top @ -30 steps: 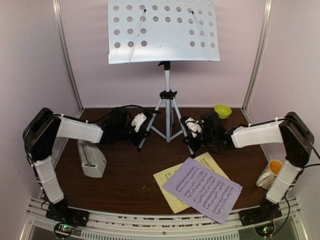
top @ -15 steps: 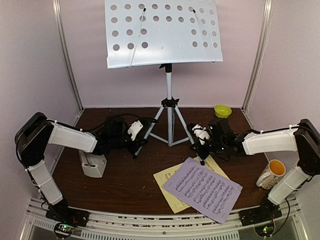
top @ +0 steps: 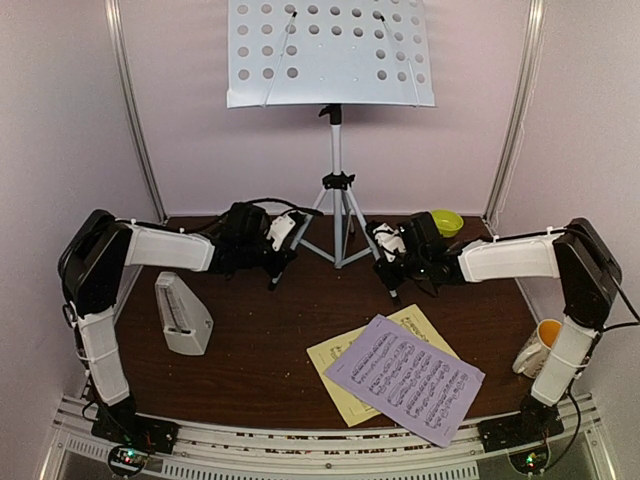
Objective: Set up the instrument practice props
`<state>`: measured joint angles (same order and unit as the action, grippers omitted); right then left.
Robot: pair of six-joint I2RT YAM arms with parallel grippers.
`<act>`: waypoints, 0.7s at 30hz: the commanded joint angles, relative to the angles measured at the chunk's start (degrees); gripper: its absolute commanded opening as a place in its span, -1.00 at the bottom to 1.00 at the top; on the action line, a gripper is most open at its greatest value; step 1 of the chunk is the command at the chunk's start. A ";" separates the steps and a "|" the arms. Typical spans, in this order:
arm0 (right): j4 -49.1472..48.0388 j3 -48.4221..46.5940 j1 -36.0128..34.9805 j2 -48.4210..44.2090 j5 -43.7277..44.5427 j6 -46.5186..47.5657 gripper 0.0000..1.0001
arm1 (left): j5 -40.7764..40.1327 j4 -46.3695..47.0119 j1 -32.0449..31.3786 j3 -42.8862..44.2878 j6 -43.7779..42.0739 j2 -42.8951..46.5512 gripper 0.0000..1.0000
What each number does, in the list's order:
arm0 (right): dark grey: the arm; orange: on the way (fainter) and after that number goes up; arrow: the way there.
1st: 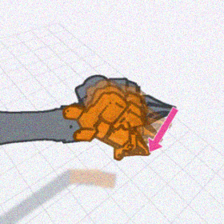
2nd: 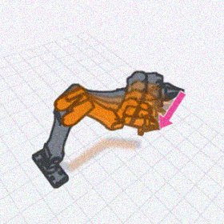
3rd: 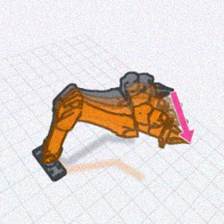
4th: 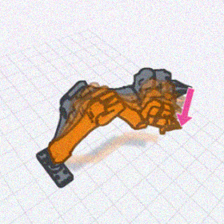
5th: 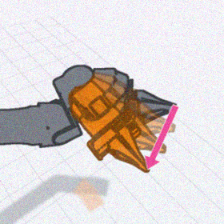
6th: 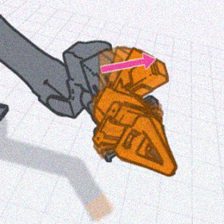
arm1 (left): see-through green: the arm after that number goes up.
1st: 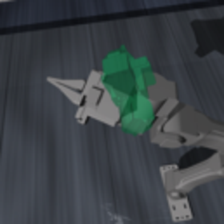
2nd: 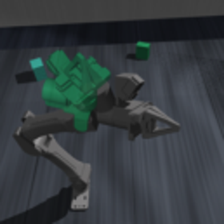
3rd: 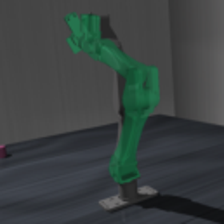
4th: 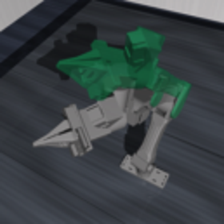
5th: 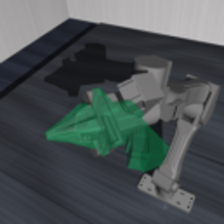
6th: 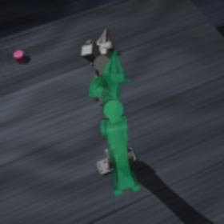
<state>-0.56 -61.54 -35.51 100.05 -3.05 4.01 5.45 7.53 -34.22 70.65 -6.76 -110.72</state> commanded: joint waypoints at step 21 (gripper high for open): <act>-10.62 -5.61 -5.77 8.21 3.44 -11.17 -1.00 | -3.25 -11.40 6.35 14.74 -7.52 -5.82 -0.97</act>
<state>-7.25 -65.76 -39.86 108.31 -0.93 -3.70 5.89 -4.78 -29.95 82.52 -15.53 -116.33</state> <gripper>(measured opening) 0.126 0.095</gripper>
